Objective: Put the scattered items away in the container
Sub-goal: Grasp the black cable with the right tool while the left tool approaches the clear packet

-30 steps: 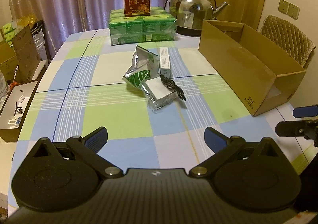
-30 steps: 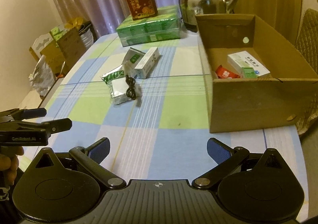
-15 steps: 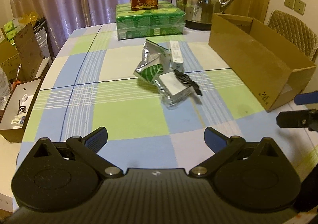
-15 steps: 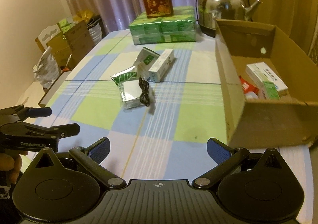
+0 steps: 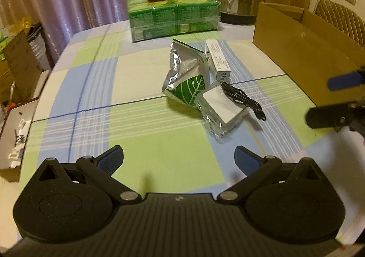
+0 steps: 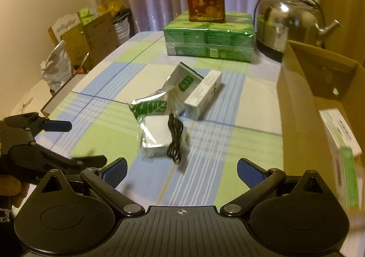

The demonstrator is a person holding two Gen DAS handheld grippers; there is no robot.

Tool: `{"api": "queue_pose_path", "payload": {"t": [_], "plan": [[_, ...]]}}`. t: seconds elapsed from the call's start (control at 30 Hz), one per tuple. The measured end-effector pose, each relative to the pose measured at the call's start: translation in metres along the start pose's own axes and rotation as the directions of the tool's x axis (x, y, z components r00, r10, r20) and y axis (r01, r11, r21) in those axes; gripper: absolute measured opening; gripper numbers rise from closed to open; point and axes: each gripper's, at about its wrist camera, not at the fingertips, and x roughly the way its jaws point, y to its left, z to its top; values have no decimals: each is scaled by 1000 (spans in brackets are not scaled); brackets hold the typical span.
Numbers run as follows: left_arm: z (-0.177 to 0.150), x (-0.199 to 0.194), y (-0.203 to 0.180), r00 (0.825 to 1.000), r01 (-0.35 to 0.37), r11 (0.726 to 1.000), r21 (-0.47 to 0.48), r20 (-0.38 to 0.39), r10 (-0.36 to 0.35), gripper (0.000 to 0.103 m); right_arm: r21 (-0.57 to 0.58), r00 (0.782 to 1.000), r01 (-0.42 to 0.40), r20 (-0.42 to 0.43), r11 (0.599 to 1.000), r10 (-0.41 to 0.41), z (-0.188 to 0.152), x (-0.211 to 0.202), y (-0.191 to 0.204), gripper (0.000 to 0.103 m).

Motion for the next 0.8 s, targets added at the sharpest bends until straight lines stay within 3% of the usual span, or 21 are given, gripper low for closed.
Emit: {"api": "queue_pose_path", "payload": {"t": [0.2, 0.27, 0.47, 0.6, 0.63, 0.73, 0.8], "plan": [[9, 29, 6, 999, 47, 999, -10, 13, -47, 101, -18, 999, -14, -40, 1000, 13, 15, 42, -6, 71], [10, 38, 7, 998, 61, 998, -18, 3, -61, 101, -20, 998, -21, -57, 1000, 20, 18, 54, -8, 57], [14, 47, 1, 998, 64, 997, 47, 3, -64, 101, -38, 996, -42, -86, 998, 39, 23, 80, -9, 40], [12, 52, 1, 997, 72, 997, 33, -10, -72, 101, -39, 994, -47, -101, 998, 43, 23, 92, -10, 38], [12, 53, 1, 997, 73, 997, 25, -14, -73, 101, -33, 993, -53, -104, 998, 49, 23, 94, -11, 35], [12, 54, 0, 995, 96, 995, -3, -12, -96, 101, -16, 993, -63, -103, 998, 61, 23, 93, -14, 11], [14, 54, -2, 993, 120, 992, -28, -2, -120, 101, -8, 995, -44, -92, 999, 43, 24, 89, -19, 11]]}}
